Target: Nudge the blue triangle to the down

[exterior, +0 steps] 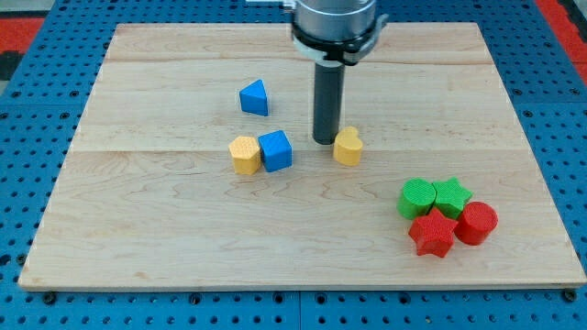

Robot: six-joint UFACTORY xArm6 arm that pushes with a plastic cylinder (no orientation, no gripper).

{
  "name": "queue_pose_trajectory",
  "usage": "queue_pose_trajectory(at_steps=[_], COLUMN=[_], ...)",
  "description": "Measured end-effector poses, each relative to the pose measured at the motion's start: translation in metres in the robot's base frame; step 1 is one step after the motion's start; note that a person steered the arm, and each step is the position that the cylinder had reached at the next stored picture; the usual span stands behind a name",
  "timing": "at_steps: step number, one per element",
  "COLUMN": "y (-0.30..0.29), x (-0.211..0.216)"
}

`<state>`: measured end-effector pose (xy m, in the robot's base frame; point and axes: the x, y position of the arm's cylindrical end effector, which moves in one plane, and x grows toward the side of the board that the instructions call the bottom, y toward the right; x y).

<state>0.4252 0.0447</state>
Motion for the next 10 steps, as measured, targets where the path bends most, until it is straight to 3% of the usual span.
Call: queue_pose_trajectory(at_steps=[1, 2, 3, 4, 5, 7, 8, 9, 10], y=[0.031, 0.104, 0.11, 0.103, 0.082, -0.069, -0.132, -0.129, -0.135], x=[-0.003, 0.048, 0.059, 0.02, -0.036, -0.139, -0.109, -0.053, -0.093])
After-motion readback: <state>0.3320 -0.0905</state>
